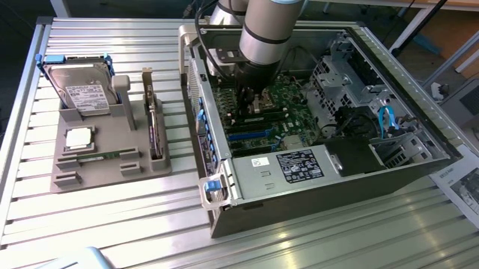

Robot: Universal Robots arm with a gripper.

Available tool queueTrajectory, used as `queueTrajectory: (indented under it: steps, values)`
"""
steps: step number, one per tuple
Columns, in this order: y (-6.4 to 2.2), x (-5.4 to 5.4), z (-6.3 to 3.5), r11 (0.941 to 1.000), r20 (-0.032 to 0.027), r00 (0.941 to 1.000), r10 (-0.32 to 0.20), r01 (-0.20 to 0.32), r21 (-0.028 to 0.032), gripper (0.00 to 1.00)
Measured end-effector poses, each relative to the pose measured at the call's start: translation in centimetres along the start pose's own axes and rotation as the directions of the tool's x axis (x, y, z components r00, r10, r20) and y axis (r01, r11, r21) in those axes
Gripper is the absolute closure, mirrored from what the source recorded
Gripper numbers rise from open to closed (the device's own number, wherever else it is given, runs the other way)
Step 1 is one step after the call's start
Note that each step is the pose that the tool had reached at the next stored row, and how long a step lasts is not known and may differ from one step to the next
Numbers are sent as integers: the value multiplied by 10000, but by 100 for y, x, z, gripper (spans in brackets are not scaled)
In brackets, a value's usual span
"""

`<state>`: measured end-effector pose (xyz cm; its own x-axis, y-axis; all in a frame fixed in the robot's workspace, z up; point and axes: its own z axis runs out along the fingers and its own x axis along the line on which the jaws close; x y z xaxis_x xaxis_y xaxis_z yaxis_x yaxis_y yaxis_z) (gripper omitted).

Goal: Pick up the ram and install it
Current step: 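Press down the ram until it locks into place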

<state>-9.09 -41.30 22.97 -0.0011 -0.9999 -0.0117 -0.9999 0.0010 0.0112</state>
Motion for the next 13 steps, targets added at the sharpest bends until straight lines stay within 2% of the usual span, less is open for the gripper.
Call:
queueTrajectory:
  steps: [4,13]
  values:
    - [0,-1,-23,10000,8,10000,0,0,2,90]
    - [2,-2,-186,10000,-1,10000,1,-1,-45,90]
